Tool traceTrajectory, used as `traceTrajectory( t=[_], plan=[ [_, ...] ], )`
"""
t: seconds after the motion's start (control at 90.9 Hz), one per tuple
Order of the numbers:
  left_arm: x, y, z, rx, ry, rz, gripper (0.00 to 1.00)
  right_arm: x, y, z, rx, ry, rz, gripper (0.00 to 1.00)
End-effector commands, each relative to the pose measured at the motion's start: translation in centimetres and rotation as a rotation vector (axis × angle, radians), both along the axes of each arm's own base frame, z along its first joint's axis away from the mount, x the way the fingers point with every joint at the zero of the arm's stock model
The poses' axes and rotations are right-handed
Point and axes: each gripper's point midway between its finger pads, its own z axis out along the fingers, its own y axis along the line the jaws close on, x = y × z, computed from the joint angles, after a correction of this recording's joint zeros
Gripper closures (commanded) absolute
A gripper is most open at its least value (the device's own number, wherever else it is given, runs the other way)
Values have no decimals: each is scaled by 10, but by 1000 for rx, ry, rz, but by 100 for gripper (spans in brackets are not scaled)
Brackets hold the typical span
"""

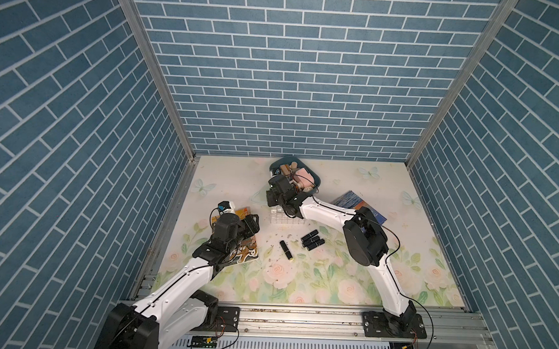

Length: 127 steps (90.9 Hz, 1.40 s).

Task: Arrange the lipsticks in the organizer
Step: Place the lipstick in the storage box, then pick up the lipstick at the center of the board.

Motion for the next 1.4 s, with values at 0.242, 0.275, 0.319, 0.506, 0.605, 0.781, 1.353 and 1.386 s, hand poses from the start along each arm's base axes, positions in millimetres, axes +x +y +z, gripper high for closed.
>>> traceTrajectory(
  t=[0.242,0.275,0.319,0.506,0.605,0.781,1.353,1.386],
  plan=[
    [-2,2,1,-8,-2,6,23,-8,7,4,-28,14,41,73],
    [-2,3,2,-6,-1,7,23,-9,8,7,-25,13,45,70],
    [-3,4,1,-1,1,12,23,-10,9,13,-18,10,48,66],
    [-7,8,4,12,14,24,24,-14,8,53,40,-18,63,55],
    [-11,6,2,44,31,14,24,-21,1,90,95,-56,69,50],
    [-23,-9,-3,94,58,-28,25,-38,-24,113,145,-59,70,45],
    [-74,-112,-48,261,268,-270,25,-110,-153,82,127,7,-42,44],
    [-74,-115,-48,265,269,-273,25,-112,-157,79,127,12,-51,44]
  ],
)
